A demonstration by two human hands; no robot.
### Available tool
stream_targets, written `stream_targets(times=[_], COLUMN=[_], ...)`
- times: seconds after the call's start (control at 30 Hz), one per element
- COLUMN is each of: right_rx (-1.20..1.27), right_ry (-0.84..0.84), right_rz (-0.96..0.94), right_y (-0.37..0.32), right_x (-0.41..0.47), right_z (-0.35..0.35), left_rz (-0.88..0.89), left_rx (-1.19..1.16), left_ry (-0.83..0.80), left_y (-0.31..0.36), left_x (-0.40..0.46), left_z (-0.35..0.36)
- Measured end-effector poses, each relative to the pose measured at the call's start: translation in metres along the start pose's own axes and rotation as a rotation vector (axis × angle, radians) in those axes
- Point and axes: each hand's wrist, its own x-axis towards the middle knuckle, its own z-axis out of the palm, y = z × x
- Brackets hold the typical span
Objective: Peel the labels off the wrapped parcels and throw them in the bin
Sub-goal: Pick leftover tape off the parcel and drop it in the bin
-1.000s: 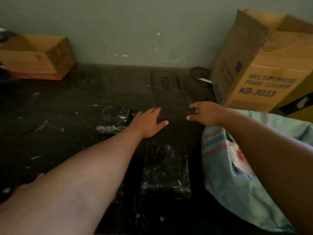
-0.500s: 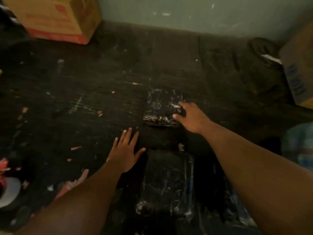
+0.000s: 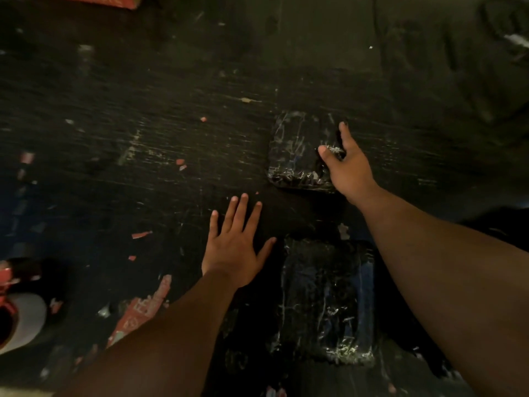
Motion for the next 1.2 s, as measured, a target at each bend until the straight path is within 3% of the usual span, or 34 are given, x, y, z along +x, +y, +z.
stream_targets(times=[0.17, 0.37, 0.63, 0.87, 1.2], right_rx=[-0.061, 0.176, 0.264, 0.227, 0.037], right_ry=[0.013, 0.061, 0.060, 0.054, 0.033], right_rz=[-0.076, -0.094, -0.130, -0.083, -0.061], right_y=[-0.001, -0.001, 0.030, 0.071, 0.081], right_x=[-0.021, -0.086, -0.200, -0.265, -0.276], right_z=[-0.003, -0.026, -0.045, -0.039, -0.040], left_rz=[0.007, 0.040, -0.036, -0.075, -0.092], left_rx=[-0.007, 0.024, -0.002, -0.021, -0.003], left_ry=[0.016, 0.009, 0.000, 0.034, 0.061], left_y=[-0.001, -0.004, 0.000, 0.005, 0.007], left_x=[-0.001, -0.013, -0.093, -0.137, -0.147], left_z=[0.002, 0.001, 0.026, 0.046, 0.054])
